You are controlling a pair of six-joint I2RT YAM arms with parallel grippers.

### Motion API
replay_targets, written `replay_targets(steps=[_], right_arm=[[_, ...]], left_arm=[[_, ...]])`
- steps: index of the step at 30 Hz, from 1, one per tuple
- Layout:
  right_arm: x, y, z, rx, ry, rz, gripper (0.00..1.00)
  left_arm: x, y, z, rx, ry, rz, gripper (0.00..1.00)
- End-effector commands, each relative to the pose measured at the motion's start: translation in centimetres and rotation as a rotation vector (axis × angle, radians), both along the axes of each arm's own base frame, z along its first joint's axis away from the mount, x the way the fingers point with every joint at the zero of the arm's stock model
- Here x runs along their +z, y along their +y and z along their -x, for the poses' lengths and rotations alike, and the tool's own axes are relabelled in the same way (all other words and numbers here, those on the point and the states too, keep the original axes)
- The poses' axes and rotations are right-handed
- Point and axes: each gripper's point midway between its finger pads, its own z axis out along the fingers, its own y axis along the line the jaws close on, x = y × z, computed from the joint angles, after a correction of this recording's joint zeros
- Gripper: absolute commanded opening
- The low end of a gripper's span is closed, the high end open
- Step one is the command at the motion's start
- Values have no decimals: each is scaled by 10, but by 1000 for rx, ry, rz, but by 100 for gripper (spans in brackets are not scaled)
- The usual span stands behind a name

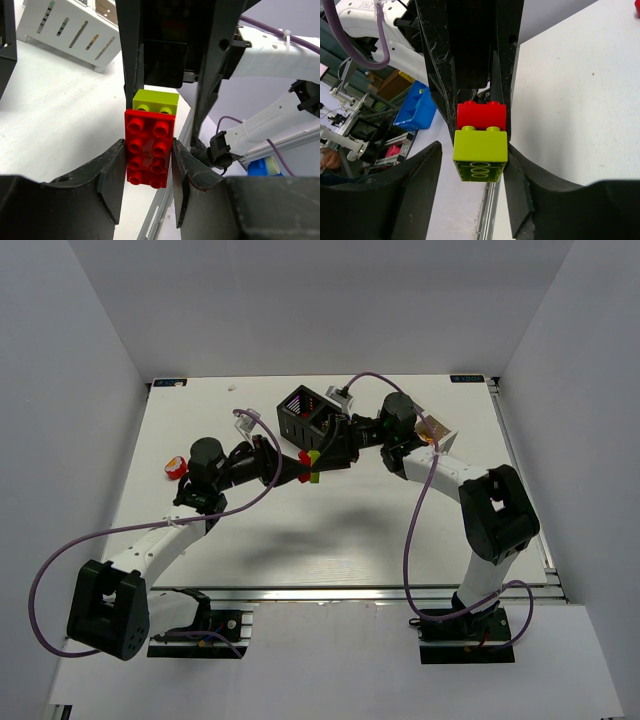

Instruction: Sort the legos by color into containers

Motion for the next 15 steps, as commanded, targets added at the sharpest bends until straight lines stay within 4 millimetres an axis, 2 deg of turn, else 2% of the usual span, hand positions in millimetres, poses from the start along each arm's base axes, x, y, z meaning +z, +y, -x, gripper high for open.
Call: replay_targets(steps=[1, 7, 15], right_arm=[[13, -6, -1, 7, -71, -28, 58], [13, -7, -5, -9, -79, -28, 63], [10, -6, -7, -8, -80, -26, 60]], left_arm=[[16, 2, 1, 6, -50, 0, 0], [19, 2, 2, 2, -55, 0, 0], [18, 2, 2, 0, -54, 2, 0]])
